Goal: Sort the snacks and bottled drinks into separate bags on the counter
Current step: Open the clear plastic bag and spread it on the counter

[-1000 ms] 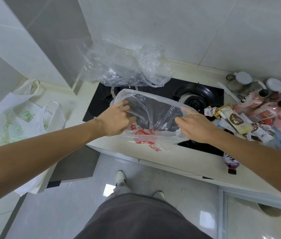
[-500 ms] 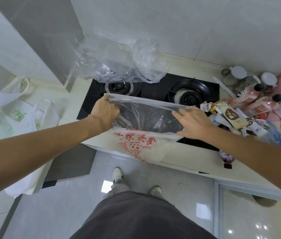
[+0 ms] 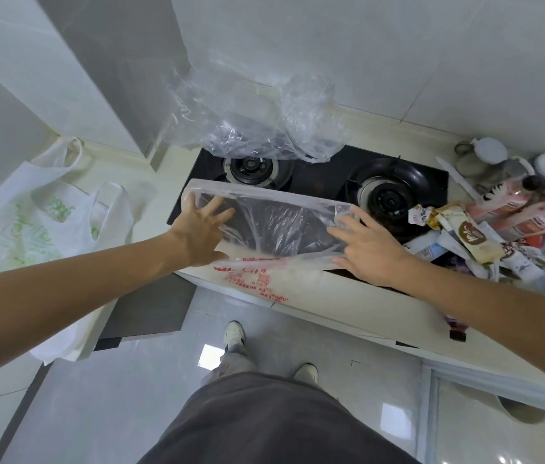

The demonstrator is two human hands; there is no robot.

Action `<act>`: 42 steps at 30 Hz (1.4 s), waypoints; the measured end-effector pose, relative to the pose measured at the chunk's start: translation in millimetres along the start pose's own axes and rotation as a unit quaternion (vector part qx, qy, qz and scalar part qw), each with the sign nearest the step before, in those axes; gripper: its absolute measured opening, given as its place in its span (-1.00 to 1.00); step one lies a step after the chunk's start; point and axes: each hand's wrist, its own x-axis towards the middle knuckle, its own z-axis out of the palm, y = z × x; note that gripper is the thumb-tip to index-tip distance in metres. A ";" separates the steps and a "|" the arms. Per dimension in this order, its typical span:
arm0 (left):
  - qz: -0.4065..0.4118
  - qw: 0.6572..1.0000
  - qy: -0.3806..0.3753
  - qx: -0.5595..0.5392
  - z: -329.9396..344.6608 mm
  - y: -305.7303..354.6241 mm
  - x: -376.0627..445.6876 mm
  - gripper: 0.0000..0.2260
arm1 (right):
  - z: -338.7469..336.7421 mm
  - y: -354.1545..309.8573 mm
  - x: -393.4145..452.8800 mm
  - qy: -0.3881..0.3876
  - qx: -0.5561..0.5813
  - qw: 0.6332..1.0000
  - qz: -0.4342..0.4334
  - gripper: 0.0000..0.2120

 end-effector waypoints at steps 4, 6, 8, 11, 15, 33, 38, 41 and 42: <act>0.007 1.000 -0.017 0.001 28.4 -5.9 -4.1 -0.34 | 2.8 3.6 -5.1 0.096 0.055 0.989 -0.103 -0.62; 0.014 1.000 -0.015 0.007 39.0 -10.2 -4.0 -0.33 | 0.6 -2.0 -5.9 0.142 0.090 0.973 -0.160 -0.73; 0.010 1.000 -0.019 0.016 44.3 -15.2 -3.0 -0.34 | -4.2 -11.1 -4.6 0.171 0.110 0.960 -0.191 -0.73; -0.005 0.999 -0.022 0.033 48.7 -24.3 -1.3 -0.38 | -13.8 -26.7 -0.6 0.211 0.108 0.946 -0.222 -0.75; -0.029 0.998 -0.012 0.049 53.1 -33.8 5.0 -0.44 | -21.4 -36.3 3.3 0.193 0.111 0.937 -0.270 -0.66; 0.003 0.999 -0.027 0.041 29.6 -30.9 7.6 -0.42 | -33.4 -13.1 21.4 0.012 0.146 0.964 -0.221 -0.43; 0.026 0.998 -0.006 0.054 25.6 -24.7 4.2 -0.49 | -36.3 -12.2 18.1 -0.040 0.167 0.968 -0.182 -0.56; 0.026 0.999 0.000 0.039 24.1 -21.0 0.9 -0.46 | -37.8 -5.7 23.0 -0.085 0.162 0.979 -0.089 -0.64; 0.025 0.999 0.000 0.032 25.0 -20.7 0.0 -0.45 | -37.3 -3.0 24.4 -0.097 0.146 0.983 -0.045 -0.68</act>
